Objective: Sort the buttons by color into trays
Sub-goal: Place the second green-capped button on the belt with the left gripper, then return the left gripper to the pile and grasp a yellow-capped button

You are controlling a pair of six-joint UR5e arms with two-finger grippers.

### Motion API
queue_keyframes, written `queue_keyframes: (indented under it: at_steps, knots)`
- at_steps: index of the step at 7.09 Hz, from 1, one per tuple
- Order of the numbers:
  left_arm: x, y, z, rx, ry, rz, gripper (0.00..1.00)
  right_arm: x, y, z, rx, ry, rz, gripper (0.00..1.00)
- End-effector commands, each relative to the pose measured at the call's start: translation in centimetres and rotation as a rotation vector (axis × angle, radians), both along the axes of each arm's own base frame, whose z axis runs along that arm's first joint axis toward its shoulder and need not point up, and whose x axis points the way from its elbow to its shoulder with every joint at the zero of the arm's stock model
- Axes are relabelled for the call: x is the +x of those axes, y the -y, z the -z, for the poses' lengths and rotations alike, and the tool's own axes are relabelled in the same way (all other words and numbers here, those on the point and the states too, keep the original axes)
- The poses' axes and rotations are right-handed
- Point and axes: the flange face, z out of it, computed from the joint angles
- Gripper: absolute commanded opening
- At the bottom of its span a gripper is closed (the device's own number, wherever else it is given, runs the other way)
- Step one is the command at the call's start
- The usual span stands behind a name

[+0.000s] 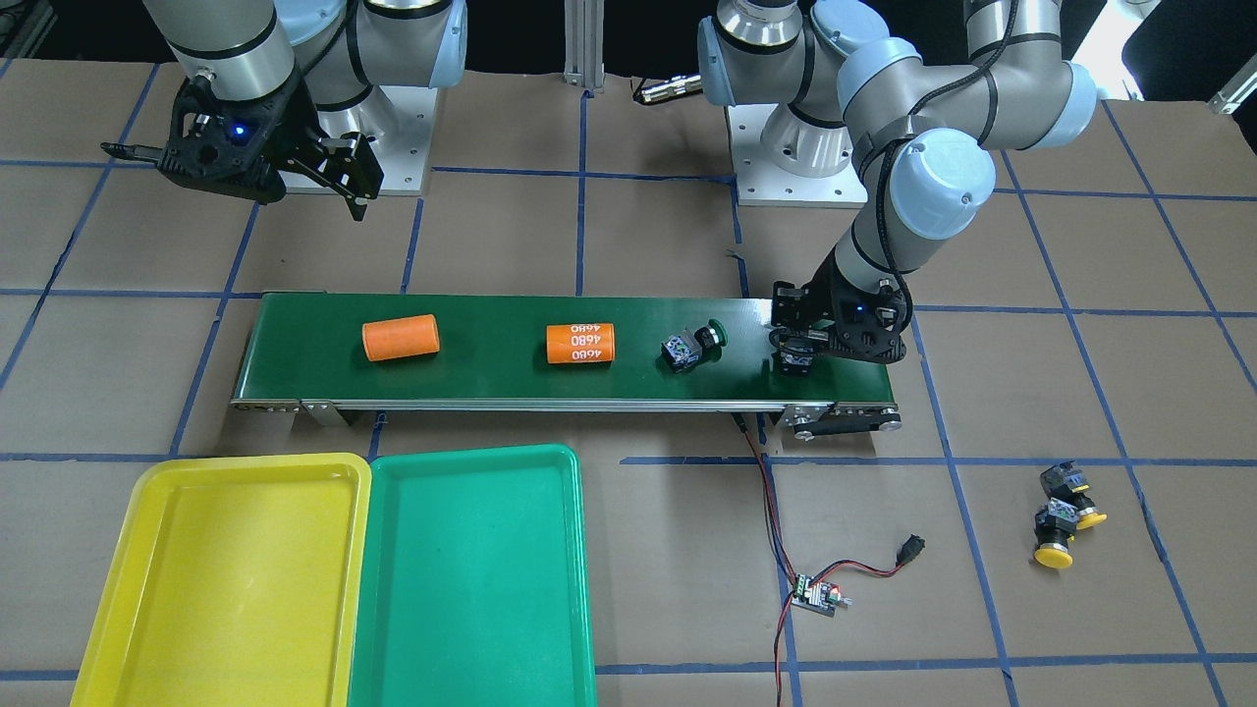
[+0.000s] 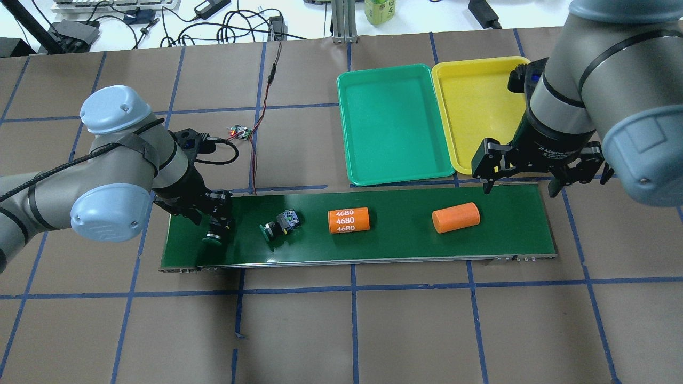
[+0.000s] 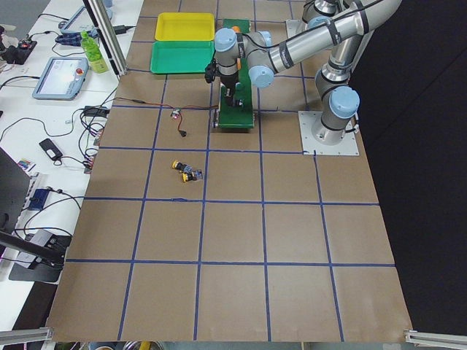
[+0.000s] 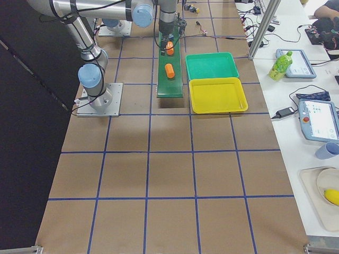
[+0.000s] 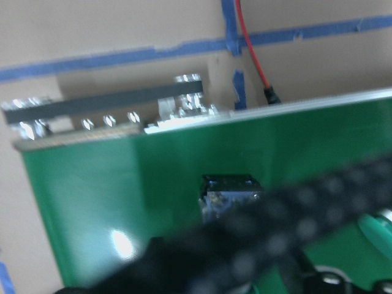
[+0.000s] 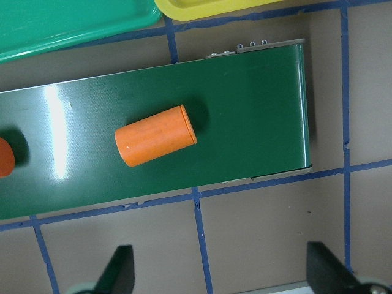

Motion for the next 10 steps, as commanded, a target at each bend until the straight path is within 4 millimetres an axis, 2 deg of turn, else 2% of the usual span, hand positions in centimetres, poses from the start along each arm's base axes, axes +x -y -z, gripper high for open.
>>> queue_keyframes:
  at_steps: [1,2,3,4,5,7,8,9,10]
  knots:
    - [8.1,5.0,-4.2,-0.051,0.009,-0.006,1.0,0.1,0.0,0.0,0.0,0.001,0.0,1.0]
    - [14.3,6.9,-3.1,-0.037,0.018,0.009,1.0,0.2,-0.1,0.3,0.006,0.007,0.001,1.0]
    - [20.8,8.0,-2.0,-0.038,0.015,-0.009,1.0,0.2,-0.2,0.8,0.015,0.01,0.001,1.0]
    - [24.6,10.6,-1.1,-0.069,0.026,0.075,1.0,0.4,-0.2,1.0,0.015,0.018,0.0,1.0]
    - [26.5,13.7,1.2,-0.084,0.032,0.124,1.0,0.3,0.2,0.7,-0.021,0.015,-0.002,1.0]
    - [27.7,16.2,6.4,-0.113,0.036,0.251,1.0,0.4,0.1,0.6,-0.025,0.015,0.013,1.0]
    - [27.8,16.3,7.6,-0.106,0.033,0.316,1.0,0.6,-0.1,0.2,-0.037,0.015,0.053,1.0]
    - [27.9,16.6,7.7,-0.11,0.033,0.319,1.0,0.7,0.0,-0.2,-0.046,0.016,0.061,1.0]
    - [27.9,16.5,9.7,-0.094,0.004,0.314,1.0,0.7,0.2,-0.2,-0.049,0.015,0.061,1.0]
